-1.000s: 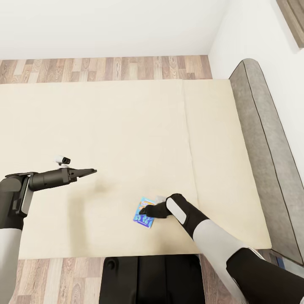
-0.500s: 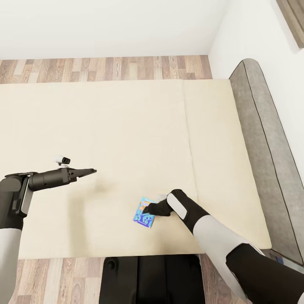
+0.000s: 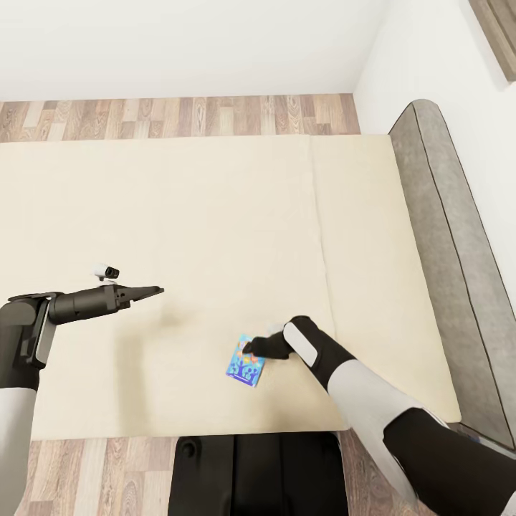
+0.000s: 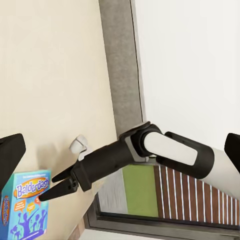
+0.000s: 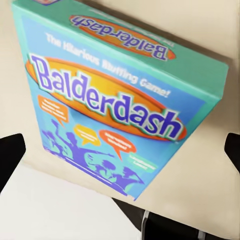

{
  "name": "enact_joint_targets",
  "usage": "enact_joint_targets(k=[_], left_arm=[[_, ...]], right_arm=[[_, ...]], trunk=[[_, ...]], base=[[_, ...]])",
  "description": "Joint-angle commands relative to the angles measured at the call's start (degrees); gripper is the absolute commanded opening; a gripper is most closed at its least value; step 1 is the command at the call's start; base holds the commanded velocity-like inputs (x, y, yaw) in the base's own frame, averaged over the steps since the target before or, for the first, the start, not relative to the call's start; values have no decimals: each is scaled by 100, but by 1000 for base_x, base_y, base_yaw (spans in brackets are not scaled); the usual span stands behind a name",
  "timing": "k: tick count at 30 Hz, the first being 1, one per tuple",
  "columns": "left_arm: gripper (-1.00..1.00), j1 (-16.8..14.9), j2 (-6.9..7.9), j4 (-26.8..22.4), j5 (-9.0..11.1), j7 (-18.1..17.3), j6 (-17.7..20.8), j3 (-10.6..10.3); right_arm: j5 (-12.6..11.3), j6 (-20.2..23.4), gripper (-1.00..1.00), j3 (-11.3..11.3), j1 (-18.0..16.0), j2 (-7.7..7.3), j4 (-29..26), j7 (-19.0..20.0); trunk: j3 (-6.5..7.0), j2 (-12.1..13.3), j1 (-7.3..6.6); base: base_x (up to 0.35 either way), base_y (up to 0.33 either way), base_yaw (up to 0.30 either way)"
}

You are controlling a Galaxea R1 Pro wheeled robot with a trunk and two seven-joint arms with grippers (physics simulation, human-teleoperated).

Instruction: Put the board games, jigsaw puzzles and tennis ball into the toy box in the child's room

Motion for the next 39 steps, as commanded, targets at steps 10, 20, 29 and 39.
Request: enact_joint_targets(k=[10, 20, 29, 39], left_arm=[[100, -1, 1, -2, -4, -23, 61, -4], [100, -1, -6, -2, -4, -23, 61, -8], [100, -1, -6, -2, -4, -23, 61, -9], [100, -1, -6, -2, -4, -23, 61, -9]], right_arm=[[-13, -230, 100, 35, -32, 0, 1, -55], [2, -409, 100, 75, -33, 0, 29, -48], [6, -608, 100, 89, -26, 0, 42, -12], [1, -685, 100, 106, -24, 0, 48, 28]], trunk=[[-6, -9, 3], [-6, -9, 3], [-6, -9, 3], [-6, -9, 3]], base=[[0, 0, 0], [0, 0, 0], [0, 0, 0], [0, 0, 0]])
